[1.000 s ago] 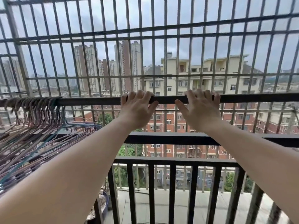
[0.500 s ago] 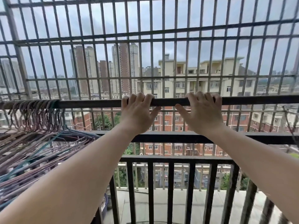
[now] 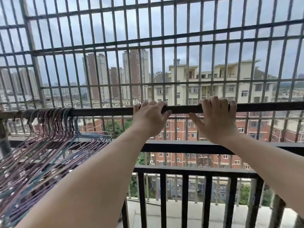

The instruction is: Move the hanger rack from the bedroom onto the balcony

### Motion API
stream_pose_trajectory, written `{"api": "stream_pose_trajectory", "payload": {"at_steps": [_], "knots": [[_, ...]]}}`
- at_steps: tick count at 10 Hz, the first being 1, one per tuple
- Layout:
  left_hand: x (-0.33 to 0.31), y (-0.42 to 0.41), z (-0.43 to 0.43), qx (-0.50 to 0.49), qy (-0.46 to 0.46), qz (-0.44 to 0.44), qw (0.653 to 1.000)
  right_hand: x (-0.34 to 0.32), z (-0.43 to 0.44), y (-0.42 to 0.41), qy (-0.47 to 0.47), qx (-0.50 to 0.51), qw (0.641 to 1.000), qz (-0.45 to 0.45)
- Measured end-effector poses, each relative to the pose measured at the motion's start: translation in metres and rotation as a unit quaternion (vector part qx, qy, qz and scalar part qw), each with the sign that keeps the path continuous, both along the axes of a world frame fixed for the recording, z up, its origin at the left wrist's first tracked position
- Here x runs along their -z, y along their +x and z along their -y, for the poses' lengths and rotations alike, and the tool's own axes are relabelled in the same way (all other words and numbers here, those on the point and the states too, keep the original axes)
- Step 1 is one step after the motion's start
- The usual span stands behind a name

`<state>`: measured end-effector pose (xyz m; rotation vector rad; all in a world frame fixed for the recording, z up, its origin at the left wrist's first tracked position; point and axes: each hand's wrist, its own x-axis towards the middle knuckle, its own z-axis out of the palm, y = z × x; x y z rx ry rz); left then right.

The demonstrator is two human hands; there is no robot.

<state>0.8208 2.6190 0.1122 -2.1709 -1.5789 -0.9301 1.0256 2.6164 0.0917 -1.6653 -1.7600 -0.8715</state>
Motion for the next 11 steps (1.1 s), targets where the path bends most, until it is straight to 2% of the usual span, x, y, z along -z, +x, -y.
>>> {"api": "stream_pose_trajectory", "payload": {"at_steps": [4, 7, 9, 10, 11], "knots": [[0.015, 0.004, -0.005, 0.008, 0.048, 0.0, 0.999, -0.005, 0.012, 0.004, -0.068, -0.008, 0.998, -0.012], [0.006, -0.002, 0.015, 0.022, -0.008, -0.039, 0.999, -0.015, 0.033, 0.007, -0.152, -0.02, 0.988, -0.024], [0.026, 0.007, 0.035, -0.027, -0.061, -0.084, 0.994, 0.007, 0.05, 0.015, -0.114, -0.04, 0.993, 0.0], [0.046, 0.01, 0.043, -0.004, -0.015, -0.058, 0.998, 0.028, 0.059, 0.018, -0.082, -0.072, 0.994, -0.022], [0.058, 0.015, 0.058, -0.01, -0.002, -0.069, 0.998, 0.041, 0.066, 0.023, -0.065, -0.094, 0.993, -0.016]]}}
